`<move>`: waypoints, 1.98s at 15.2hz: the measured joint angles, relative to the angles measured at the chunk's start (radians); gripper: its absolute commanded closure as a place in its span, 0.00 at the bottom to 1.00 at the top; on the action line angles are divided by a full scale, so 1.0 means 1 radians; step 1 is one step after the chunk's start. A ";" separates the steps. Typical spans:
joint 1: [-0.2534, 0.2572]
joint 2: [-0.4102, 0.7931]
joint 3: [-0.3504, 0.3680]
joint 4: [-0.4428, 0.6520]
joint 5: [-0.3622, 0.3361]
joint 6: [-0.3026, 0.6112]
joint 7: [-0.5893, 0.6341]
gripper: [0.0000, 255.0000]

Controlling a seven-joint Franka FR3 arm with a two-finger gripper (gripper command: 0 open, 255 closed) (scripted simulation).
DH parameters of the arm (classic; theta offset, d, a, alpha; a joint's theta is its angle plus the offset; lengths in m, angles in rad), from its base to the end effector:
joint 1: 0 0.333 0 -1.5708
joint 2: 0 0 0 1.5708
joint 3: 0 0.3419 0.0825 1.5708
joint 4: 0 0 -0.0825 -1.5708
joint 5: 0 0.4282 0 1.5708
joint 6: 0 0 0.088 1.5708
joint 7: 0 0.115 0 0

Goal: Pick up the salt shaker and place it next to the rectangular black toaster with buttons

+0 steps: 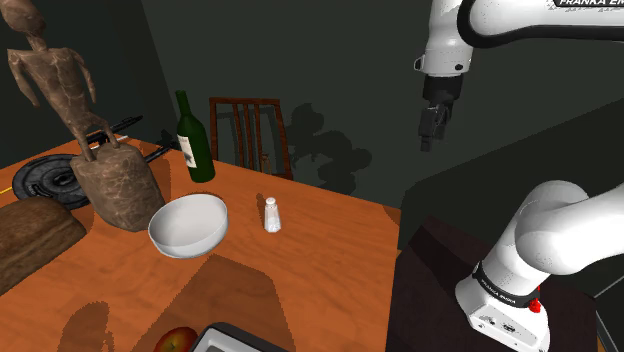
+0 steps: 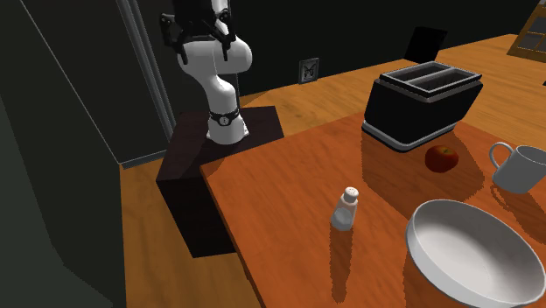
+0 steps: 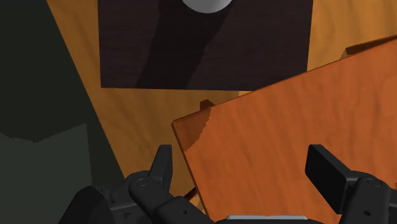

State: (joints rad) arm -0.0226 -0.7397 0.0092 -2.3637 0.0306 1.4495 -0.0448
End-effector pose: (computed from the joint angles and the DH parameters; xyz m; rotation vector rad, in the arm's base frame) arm 0.3292 0.0001 0.5723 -3.0998 -0.0457 0.2699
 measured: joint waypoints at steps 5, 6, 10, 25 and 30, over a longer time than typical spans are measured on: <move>0.018 0.081 0.042 0.014 0.035 0.069 0.043 0.00; 0.023 0.111 0.055 0.021 0.045 0.093 0.056 0.00; 0.044 0.233 0.106 0.072 0.077 0.169 0.109 0.00; 0.113 0.752 0.256 0.401 0.068 0.379 0.315 0.00; 0.146 0.937 0.276 0.566 0.025 0.402 0.374 0.00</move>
State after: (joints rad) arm 0.1235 0.1976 0.2847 -1.7982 0.0553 1.8511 0.3289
